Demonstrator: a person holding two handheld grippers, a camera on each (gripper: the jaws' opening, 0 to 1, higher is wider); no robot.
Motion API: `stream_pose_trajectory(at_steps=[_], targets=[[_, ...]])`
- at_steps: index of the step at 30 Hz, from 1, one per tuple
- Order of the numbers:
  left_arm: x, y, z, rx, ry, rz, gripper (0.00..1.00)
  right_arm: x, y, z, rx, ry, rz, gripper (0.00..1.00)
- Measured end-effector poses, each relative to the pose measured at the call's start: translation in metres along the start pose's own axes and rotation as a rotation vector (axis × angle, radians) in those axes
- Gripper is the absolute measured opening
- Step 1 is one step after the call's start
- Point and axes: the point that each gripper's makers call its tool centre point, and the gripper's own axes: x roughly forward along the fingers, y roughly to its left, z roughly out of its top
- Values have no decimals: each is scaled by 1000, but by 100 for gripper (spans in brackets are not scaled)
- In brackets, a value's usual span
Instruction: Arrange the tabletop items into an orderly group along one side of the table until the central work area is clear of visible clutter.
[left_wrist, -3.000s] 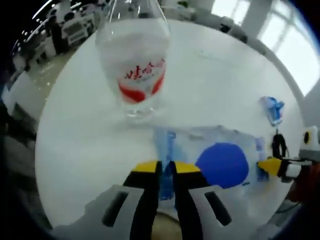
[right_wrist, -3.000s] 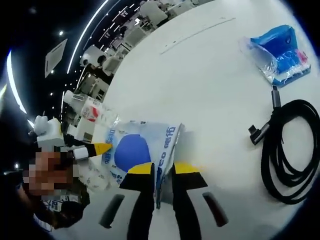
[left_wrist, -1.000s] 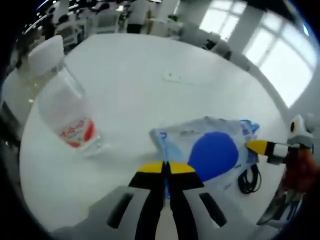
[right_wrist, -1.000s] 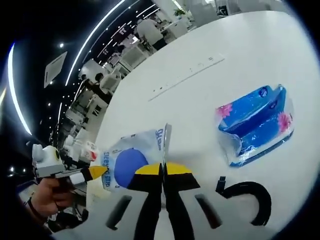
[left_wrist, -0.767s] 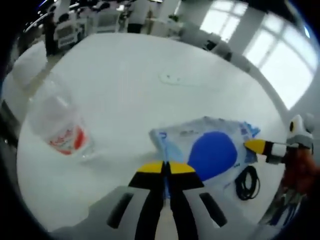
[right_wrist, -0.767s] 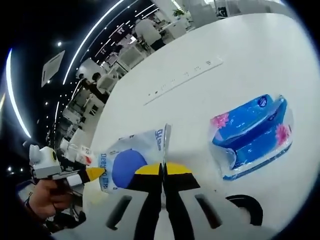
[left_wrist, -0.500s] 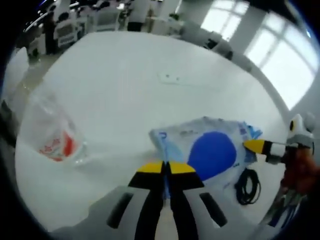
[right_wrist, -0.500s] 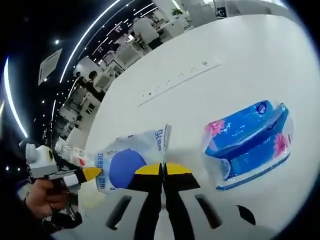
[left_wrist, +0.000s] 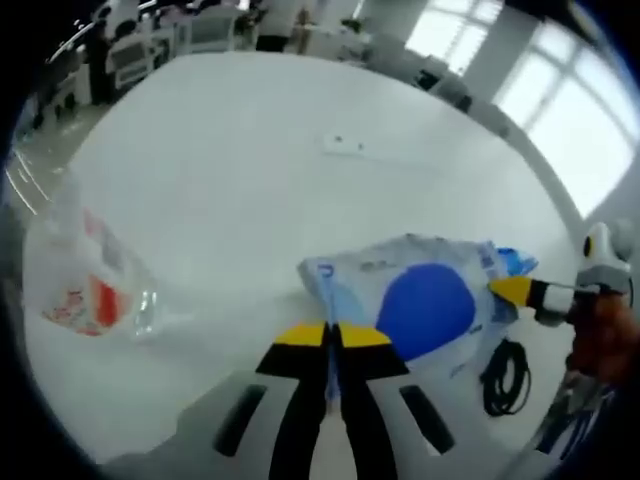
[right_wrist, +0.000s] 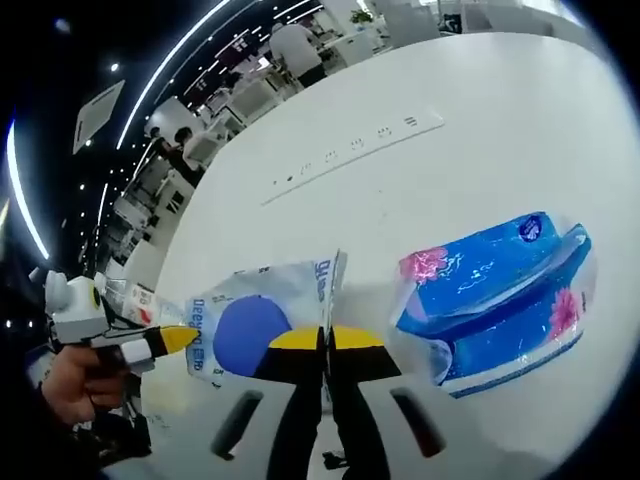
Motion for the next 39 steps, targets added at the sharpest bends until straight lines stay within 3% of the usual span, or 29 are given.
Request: stream_pose_trajectory(at_steps=[6, 9, 20, 28, 32, 39], targets=[[5, 5, -2, -3, 11, 4, 0, 5, -3, -5, -12, 19, -5, 1], [6, 5, -3, 3, 13, 8, 0, 7, -4, -4, 32, 14, -2, 1], [8, 4, -2, -7, 17, -1, 0, 11, -10, -8, 0, 32, -39, 2], [9, 4, -3, -20, 16, -2, 1, 9, -14, -10, 10, 42, -67, 8], [7, 5, -4, -13, 14, -2, 6, 3, -14, -3, 3, 21, -95, 13], [-2, 8, -4, -7, 10, 12, 12, -4, -9, -6, -14, 16, -106, 18]])
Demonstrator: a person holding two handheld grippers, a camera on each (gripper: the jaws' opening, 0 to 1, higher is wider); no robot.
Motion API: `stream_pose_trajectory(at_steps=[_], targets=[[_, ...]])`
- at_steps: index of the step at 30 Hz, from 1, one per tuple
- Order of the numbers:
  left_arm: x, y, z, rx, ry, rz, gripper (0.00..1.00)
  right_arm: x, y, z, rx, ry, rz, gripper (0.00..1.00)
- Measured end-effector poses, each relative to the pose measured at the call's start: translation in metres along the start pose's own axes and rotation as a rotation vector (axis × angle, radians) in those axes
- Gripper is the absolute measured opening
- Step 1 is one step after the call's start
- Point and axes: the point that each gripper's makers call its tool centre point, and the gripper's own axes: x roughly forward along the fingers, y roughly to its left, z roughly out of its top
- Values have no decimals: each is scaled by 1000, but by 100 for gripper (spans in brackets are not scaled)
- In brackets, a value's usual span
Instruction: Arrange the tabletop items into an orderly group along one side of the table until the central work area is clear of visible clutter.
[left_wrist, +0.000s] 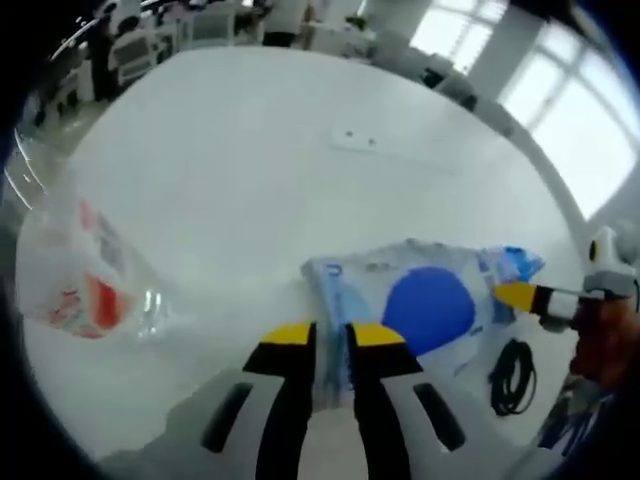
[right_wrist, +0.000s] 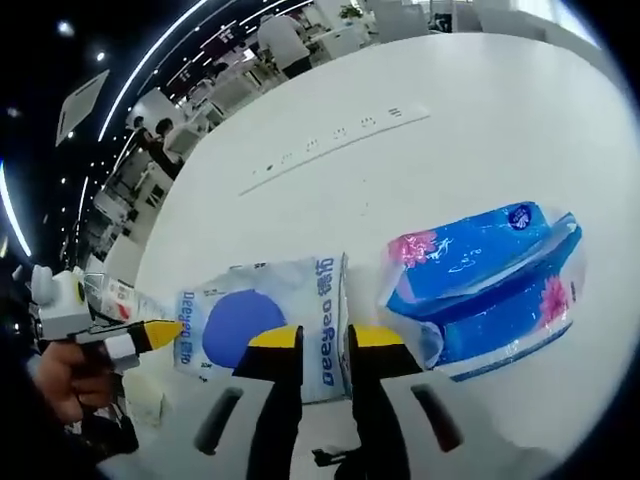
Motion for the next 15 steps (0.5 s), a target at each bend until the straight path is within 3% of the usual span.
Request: stream_pose_trajectory(at_steps=[15], targets=[[-35, -1, -1, 21, -43, -8, 24, -22, 16, 11, -50, -60, 24, 29]])
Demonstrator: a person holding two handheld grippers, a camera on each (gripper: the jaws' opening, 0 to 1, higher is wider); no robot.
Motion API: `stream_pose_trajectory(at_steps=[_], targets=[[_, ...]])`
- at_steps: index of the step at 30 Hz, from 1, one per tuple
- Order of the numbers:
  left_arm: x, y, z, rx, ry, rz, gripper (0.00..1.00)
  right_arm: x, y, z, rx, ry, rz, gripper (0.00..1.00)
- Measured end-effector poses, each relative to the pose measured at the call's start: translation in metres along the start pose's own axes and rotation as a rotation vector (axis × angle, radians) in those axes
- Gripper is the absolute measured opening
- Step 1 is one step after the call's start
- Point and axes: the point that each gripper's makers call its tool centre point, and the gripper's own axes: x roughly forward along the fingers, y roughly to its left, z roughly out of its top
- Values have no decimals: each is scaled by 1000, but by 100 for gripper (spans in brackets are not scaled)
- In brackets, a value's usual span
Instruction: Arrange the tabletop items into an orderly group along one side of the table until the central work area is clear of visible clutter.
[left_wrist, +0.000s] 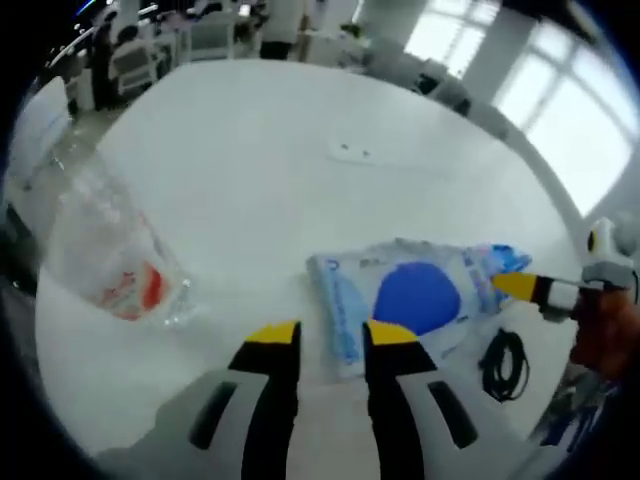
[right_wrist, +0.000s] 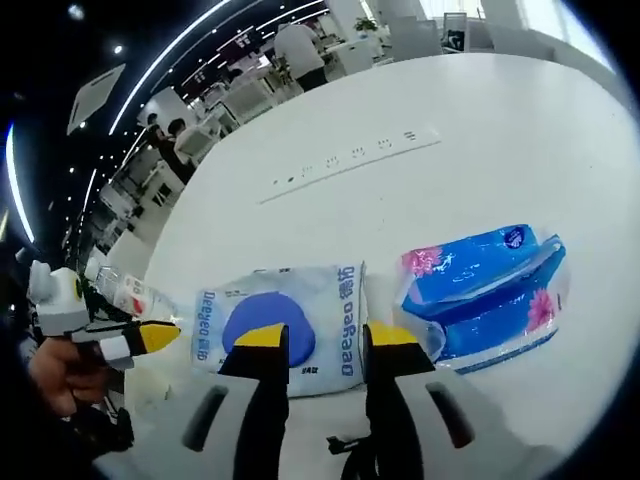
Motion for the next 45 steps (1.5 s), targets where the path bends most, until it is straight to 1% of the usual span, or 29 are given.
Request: stream_pose_trajectory(at_steps=[4, 7, 9, 10, 11, 14, 18, 21, 24, 26, 29, 32, 33, 35, 36, 37, 39, 40, 43, 45], targets=[[-12, -5, -6, 15, -5, -18, 32, -12, 5, 5, -15, -28, 2, 34], [-23, -7, -9, 28, -24, -22, 33, -17, 10, 3, -34, -28, 19, 36], [-28, -8, -12, 19, -29, -30, 33, -22, 14, 1, -32, -29, 32, 37], [-30, -11, -13, 3, -32, -42, 34, -23, 16, 1, -35, -34, 35, 37], [-34, -16, -14, -31, -36, -68, 35, -25, 17, 2, -39, -39, 39, 37], [-43, -22, -15, 4, -53, -74, 38, -33, 27, 4, -81, -70, 61, 37], [-53, -29, -23, 31, -65, -82, 45, -40, 37, -1, -91, -67, 94, 39], [-60, -30, -28, 47, -75, -81, 50, -47, 43, -8, -112, -57, 110, 42], [-67, -26, -34, 59, -76, -69, 52, -52, 46, -13, -112, -49, 123, 44], [-76, -20, -40, 64, -80, -49, 54, -58, 50, -18, -126, -47, 135, 45], [-84, -16, -42, 62, -93, -32, 57, -62, 56, -24, -143, -37, 158, 46], [-98, -16, -49, 75, -109, -17, 61, -64, 59, -29, -148, -37, 173, 46], [-95, -12, -48, 76, -114, -13, 64, -65, 61, -31, -152, -35, 181, 46], [-100, -10, -53, 58, -122, -13, 69, -66, 63, -36, -160, -25, 189, 46], [-103, -9, -57, 53, -125, -15, 71, -66, 66, -41, -175, -12, 197, 46], [-107, -7, -62, 49, -124, -10, 72, -67, 67, -44, -179, -7, 201, 46], [-110, -4, -66, 41, -123, 1, 73, -65, 65, -45, -181, 3, 211, 46], [-113, 0, -71, 33, -125, 10, 74, -64, 65, -45, -181, 7, 219, 47], [-118, 5, -78, 26, -123, 19, 75, -67, 66, -49, -190, 11, 234, 48], [-121, 11, -85, 24, -119, 27, 76, -67, 61, -54, -202, 18, 237, 49]])
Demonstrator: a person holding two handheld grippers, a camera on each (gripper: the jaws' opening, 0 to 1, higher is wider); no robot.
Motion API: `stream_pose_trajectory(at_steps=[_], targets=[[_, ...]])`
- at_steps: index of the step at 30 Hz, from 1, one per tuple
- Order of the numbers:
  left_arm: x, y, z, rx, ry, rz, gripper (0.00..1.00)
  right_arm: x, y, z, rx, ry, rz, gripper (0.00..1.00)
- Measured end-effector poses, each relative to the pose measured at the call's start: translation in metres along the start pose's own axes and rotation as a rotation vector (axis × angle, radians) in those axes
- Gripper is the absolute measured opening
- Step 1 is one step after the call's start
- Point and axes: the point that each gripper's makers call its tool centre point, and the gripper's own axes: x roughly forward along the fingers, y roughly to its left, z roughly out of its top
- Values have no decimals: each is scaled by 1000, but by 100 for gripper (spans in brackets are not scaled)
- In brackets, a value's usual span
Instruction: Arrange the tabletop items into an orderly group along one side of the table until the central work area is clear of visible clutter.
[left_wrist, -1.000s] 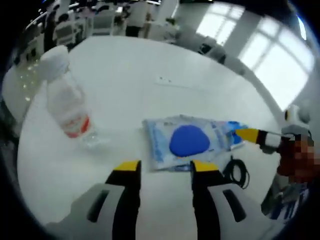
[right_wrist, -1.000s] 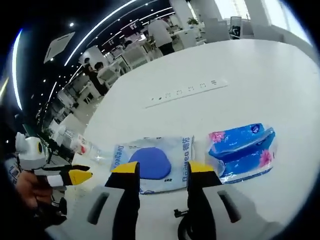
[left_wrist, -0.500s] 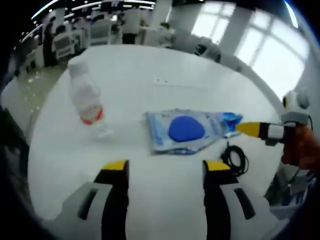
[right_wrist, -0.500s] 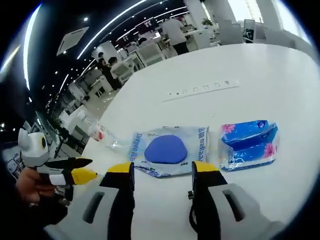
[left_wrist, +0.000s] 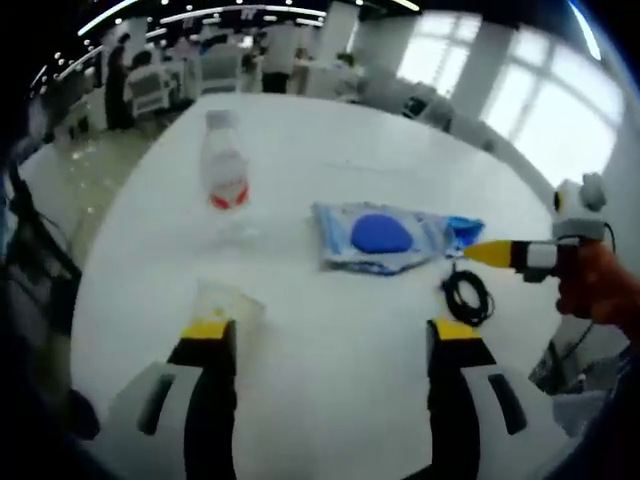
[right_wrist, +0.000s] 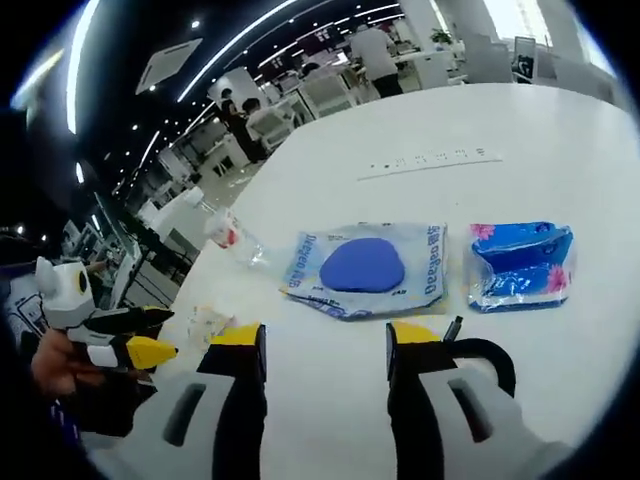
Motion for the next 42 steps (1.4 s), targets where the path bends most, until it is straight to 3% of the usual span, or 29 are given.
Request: stream_pose_trajectory(at_steps=[6, 8, 13, 15, 23, 32, 36, 42], targets=[[-14, 12, -18, 3, -18, 19, 78, -11, -4, -21, 17, 15, -5, 51], [-20, 16, -21, -8, -45, 35, 79, -18, -2, -25, -15, 18, 8, 51], [-36, 19, -30, -37, -83, 41, 79, -45, 3, -36, -29, 6, 10, 53], [-35, 16, -40, -24, -68, 42, 78, -53, 2, -39, -36, -1, 10, 55], [-37, 6, -52, 26, -64, 14, 78, -76, 2, -54, 65, -28, -48, 56], [-40, 7, -54, 56, -88, -1, 77, -98, 7, -60, 115, -57, -97, 55], [-43, 9, -59, 55, -108, -1, 76, -102, 11, -56, 78, -68, -103, 55], [-55, 16, -54, 61, -158, 12, 77, -94, 28, -40, 18, -83, -46, 55]])
